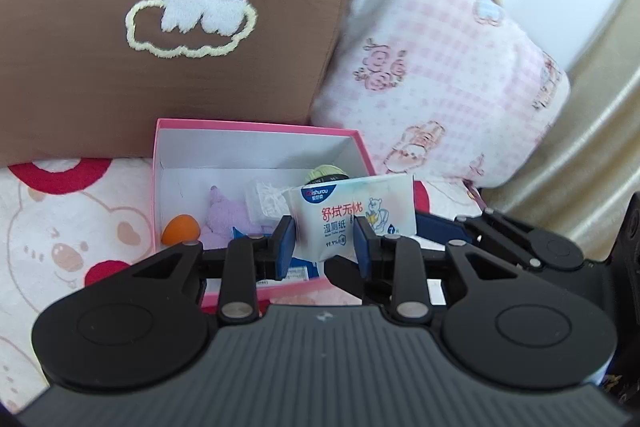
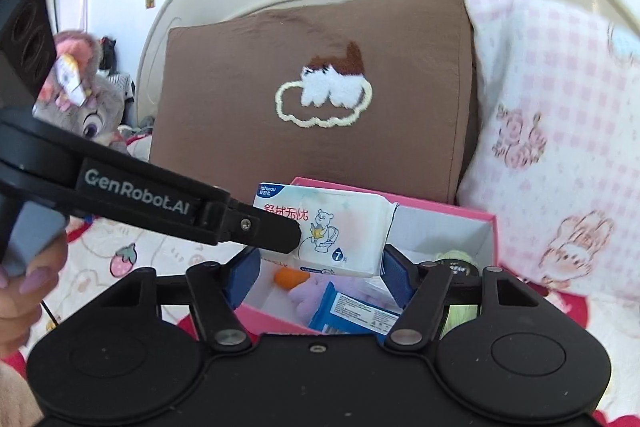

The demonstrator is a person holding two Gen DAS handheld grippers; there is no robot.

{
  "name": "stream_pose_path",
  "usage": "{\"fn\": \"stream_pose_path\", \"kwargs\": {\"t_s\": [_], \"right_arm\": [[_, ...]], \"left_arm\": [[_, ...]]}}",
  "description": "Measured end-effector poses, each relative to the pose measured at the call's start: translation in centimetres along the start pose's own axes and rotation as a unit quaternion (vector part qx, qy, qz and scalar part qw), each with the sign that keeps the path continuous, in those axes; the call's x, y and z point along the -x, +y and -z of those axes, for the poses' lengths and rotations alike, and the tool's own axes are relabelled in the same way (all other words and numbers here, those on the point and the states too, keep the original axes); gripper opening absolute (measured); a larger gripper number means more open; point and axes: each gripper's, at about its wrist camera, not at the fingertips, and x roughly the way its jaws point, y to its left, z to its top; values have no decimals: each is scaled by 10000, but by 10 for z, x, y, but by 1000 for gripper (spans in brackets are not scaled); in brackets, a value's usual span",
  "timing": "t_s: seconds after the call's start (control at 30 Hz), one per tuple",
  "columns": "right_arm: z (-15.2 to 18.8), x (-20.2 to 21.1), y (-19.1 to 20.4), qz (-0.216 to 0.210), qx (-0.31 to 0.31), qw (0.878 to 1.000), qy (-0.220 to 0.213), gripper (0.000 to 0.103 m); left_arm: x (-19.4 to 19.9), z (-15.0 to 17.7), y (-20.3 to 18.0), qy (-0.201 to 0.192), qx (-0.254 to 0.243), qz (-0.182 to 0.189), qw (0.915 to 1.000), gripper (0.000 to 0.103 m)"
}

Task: Organize objects
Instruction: 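Lift the tissue pack with the left tool and carry it over the pink box, then lower the tissue pack into the pink box and open the left tool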

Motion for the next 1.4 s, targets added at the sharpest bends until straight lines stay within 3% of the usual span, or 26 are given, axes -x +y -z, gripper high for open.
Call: {"fn": "stream_pose_path", "kwargs": {"t_s": [0.23,0.5,0.7,1.1,1.4], "right_arm": [[6,-46,-33,-80,-242,9996,150,62],[28,-79,-59,-159,-703,9969,307,50],[37,-95,-66,-162,-842,9954,418,42],[55,-138,-52,-276,-1578,9833,860,41],[61,-149,-34,-171,-1260,9874,944,38]], "left_arm": [[-56,-7,23,133,436,-11,9990,29],[-91,5,35,4,235,-23,9997,29],[-113,14,51,231,377,-51,9990,29],[-131,24,87,710,427,-458,9955,29],[-130,23,94,705,324,-608,9951,29]]}}
